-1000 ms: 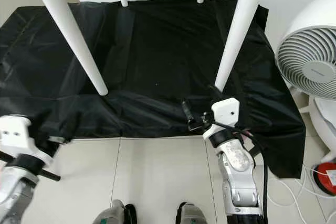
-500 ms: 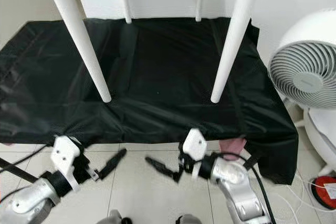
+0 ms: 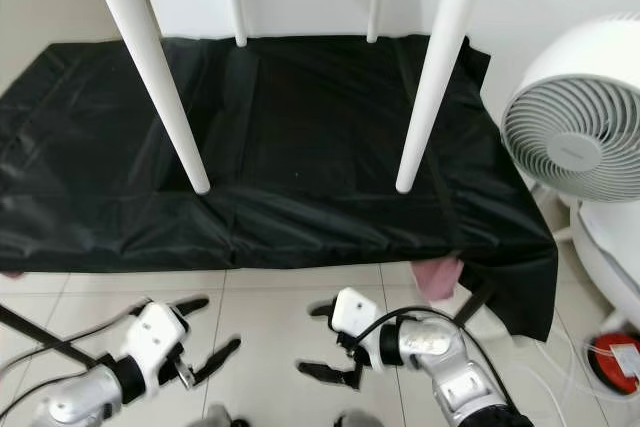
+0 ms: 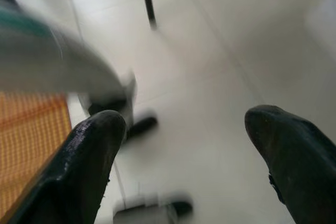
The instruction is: Building children table
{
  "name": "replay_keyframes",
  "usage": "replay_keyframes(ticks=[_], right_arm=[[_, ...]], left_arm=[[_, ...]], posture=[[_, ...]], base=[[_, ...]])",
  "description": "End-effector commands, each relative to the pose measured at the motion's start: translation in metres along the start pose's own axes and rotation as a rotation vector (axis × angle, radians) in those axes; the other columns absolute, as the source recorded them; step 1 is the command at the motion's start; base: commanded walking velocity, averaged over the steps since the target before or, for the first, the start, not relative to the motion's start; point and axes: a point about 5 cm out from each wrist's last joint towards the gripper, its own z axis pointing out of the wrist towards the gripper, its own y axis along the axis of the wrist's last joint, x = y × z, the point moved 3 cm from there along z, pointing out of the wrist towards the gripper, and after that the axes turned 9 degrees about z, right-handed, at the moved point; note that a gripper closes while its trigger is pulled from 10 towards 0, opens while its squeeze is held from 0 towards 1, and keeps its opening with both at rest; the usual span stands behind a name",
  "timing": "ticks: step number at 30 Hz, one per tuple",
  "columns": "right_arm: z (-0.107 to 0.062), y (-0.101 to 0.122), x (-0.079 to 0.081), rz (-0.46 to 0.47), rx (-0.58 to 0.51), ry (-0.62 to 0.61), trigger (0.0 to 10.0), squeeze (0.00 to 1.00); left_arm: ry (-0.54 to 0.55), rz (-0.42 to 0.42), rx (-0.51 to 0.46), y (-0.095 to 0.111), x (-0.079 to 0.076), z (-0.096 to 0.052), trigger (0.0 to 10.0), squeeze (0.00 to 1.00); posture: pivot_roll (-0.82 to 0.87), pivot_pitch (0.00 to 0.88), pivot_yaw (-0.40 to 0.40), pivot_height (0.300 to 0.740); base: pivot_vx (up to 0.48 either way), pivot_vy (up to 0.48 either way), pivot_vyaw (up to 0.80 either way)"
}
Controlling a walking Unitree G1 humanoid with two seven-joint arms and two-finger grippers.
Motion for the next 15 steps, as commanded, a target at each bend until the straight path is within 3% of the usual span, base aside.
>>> replay_keyframes(ticks=[1, 3, 5, 6, 7, 8, 9, 10, 11, 13, 15], right_arm=[[0.005, -0.009, 0.001, -0.001, 0.042, -0.014, 10.0, 0.0], [0.008, -0.015, -0.004, 0.044, 0.051, -0.077, 10.0, 0.0], [0.014, -0.028, -0.018, 0.137, 0.055, -0.266, 10.0, 0.0], [0.014, -0.028, -0.018, 0.137, 0.055, -0.266, 10.0, 0.0], [0.017, -0.036, -0.021, 0.179, 0.07, -0.345, 10.0, 0.0], [0.017, -0.036, -0.021, 0.179, 0.07, -0.345, 10.0, 0.0], [0.019, -0.042, -0.022, 0.207, 0.084, -0.399, 10.0, 0.0], [0.019, -0.042, -0.022, 0.207, 0.084, -0.399, 10.0, 0.0], [0.021, -0.049, -0.021, 0.225, 0.105, -0.435, 10.0, 0.0], [0.021, -0.049, -0.021, 0.225, 0.105, -0.435, 10.0, 0.0], [0.02, -0.065, -0.018, 0.287, 0.152, -0.499, 10.0, 0.0]], left_arm=[[-0.008, 0.01, 0.043, -0.011, -0.001, -0.001, 10.0, 0.0], [0.042, 0.016, 0.071, -0.018, 0.004, 0.002, 10.0, 0.0], [0.166, -0.07, 0.2, -0.048, 0.012, 0.008, 10.0, 0.0], [0.166, -0.07, 0.2, -0.048, 0.012, 0.008, 10.0, 0.0], [0.232, -0.087, 0.295, -0.068, 0.014, 0.009, 10.0, 0.0], [0.232, -0.087, 0.295, -0.068, 0.014, 0.009, 10.0, 0.0], [0.271, -0.124, 0.371, -0.083, 0.013, 0.009, 10.0, 0.0], [0.271, -0.124, 0.371, -0.083, 0.013, 0.009, 10.0, 0.0], [0.295, -0.129, 0.431, -0.094, 0.011, 0.009, 10.0, 0.0], [0.295, -0.129, 0.431, -0.094, 0.011, 0.009, 10.0, 0.0], [0.295, -0.178, 0.53, -0.111, 0.002, 0.005, 10.0, 0.0]], posture=[[-0.01, 0.087, 0.062, 0.74], [-0.01, 0.081, 0.064, 0.74], [-0.01, 0.081, 0.064, 0.74], [-0.01, 0.081, 0.064, 0.74], [-0.02, 0.072, 0.07, 0.74], [-0.02, 0.072, 0.07, 0.74], [-0.03, 0.067, 0.069, 0.74], [-0.03, 0.067, 0.069, 0.74], [-0.03, 0.066, 0.068, 0.74], [-0.03, 0.066, 0.068, 0.74], [-0.03, 0.066, 0.068, 0.74]], base=[[0.0, 0.0, 0.0], [0.0, 0.0, 0.0], [0.0, 0.0, 0.0], [0.0, 0.0, 0.0], [0.0, 0.0, 0.0], [0.0, 0.0, 0.0], [0.0, 0.0, 0.0], [0.0, 0.0, 0.0], [0.0, 0.0, 0.0], [0.0, 0.0, 0.0], [0.0, 0.0, 0.0]])
